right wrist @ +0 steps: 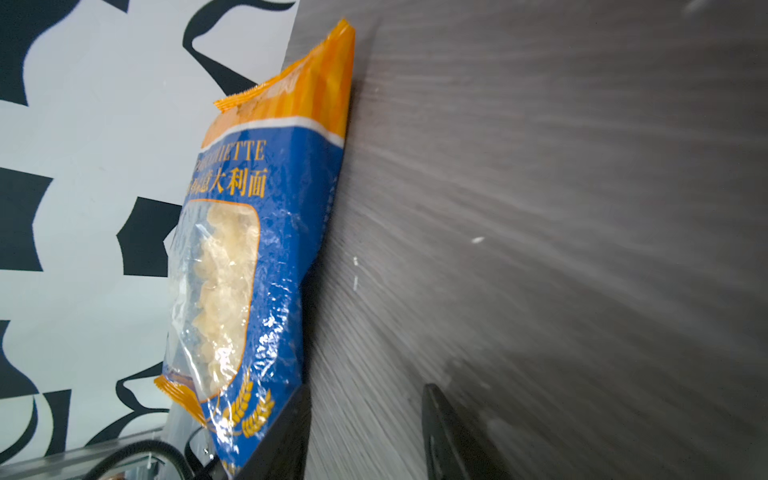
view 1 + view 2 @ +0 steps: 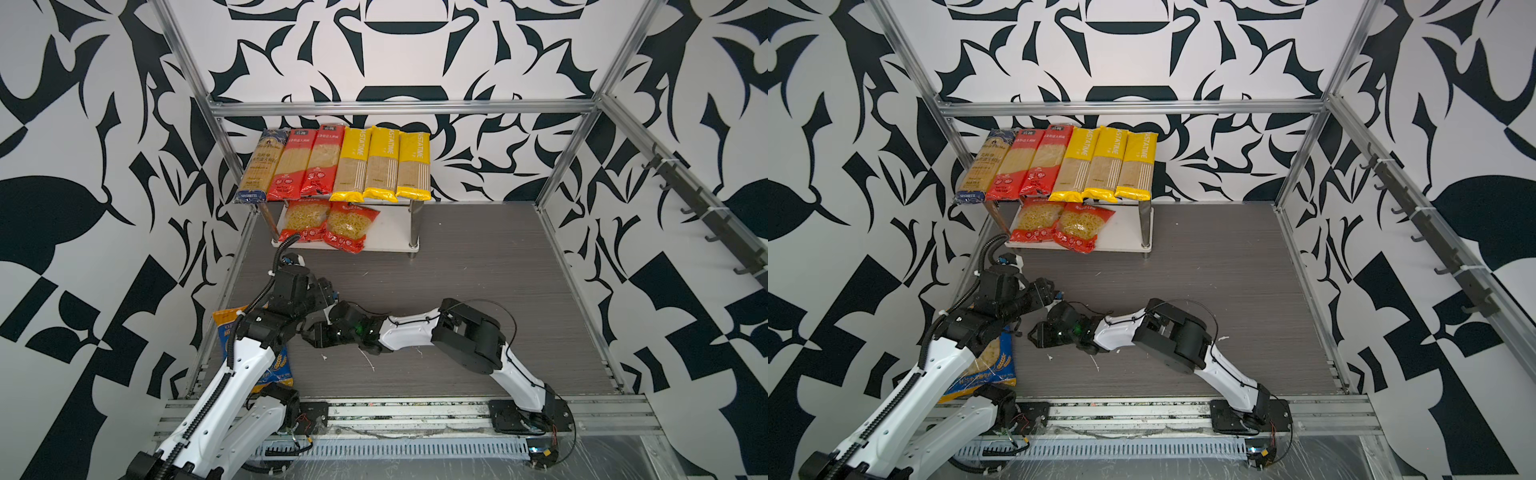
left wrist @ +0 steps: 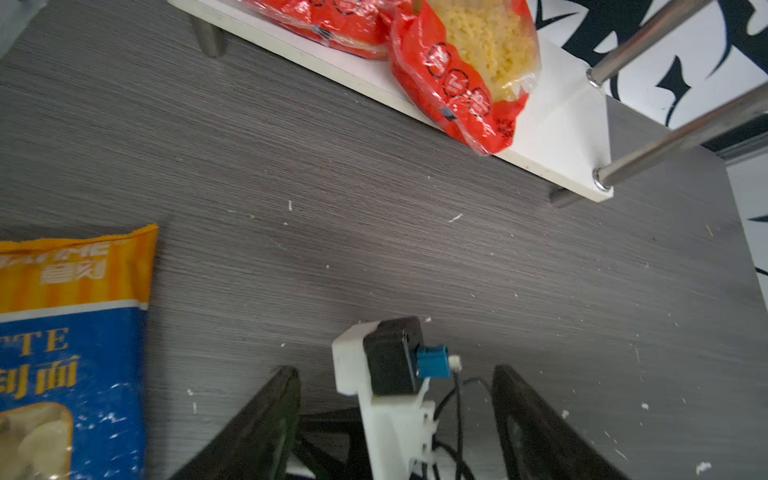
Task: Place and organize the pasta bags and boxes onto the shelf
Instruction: 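Withdraw the left gripper while right reaches to the blue orecchiette bag, then drag the blue orecchiette bag toward the left gripper with the right gripper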
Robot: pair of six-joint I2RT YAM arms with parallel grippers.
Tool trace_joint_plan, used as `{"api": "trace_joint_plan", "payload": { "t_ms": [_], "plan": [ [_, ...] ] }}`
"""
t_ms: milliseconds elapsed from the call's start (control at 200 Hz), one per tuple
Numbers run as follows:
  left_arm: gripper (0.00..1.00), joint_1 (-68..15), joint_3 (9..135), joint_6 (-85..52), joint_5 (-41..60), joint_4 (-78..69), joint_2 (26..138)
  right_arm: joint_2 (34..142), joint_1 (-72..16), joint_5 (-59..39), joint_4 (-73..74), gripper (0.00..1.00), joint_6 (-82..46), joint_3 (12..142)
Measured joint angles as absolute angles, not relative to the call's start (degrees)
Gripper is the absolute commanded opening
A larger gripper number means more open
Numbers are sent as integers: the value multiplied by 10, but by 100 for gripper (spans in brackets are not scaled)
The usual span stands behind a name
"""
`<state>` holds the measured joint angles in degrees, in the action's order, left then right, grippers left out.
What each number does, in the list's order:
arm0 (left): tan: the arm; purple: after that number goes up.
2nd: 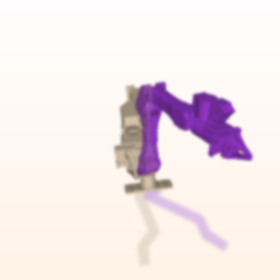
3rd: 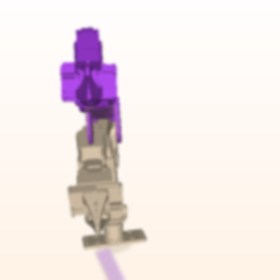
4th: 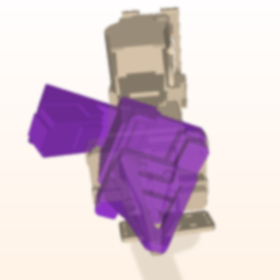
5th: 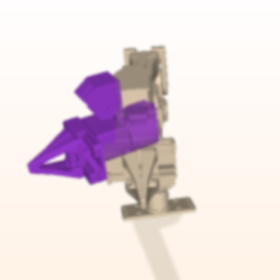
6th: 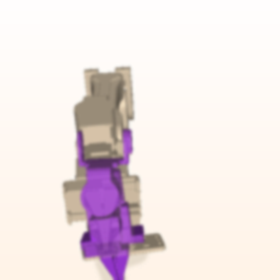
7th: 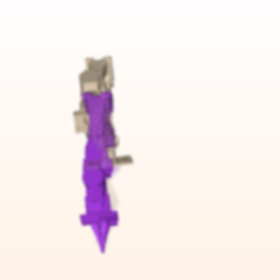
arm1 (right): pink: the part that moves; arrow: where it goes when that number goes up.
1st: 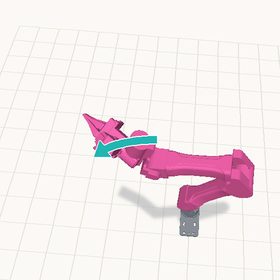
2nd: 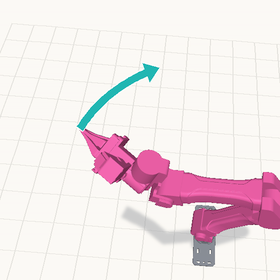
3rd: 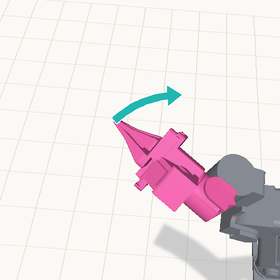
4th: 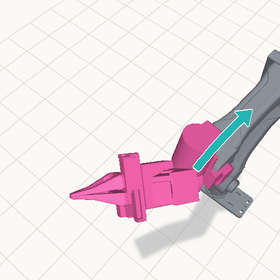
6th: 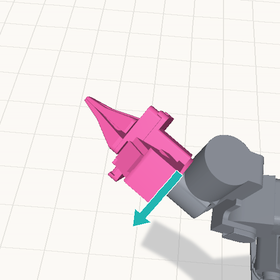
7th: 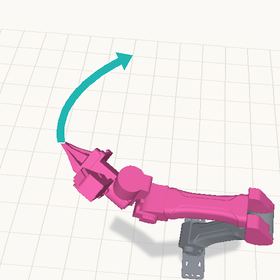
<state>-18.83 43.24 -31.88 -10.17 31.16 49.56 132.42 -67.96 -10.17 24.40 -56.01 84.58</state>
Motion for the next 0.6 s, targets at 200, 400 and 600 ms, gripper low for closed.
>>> {"api": "trace_joint_plan", "payload": {
  "t_ms": [200,400,600],
  "plan": [
    [78,-132,454,-326,-65,322,513,1382,-694,-100,248,50,-606,929],
    [78,-128,503,-326,-46,318,520,1454,-704,-106,242,50,-639,1037],
    [78,-128,505,-326,-31,313,519,1509,-711,-114,224,44,-655,1130]
  ]
}}
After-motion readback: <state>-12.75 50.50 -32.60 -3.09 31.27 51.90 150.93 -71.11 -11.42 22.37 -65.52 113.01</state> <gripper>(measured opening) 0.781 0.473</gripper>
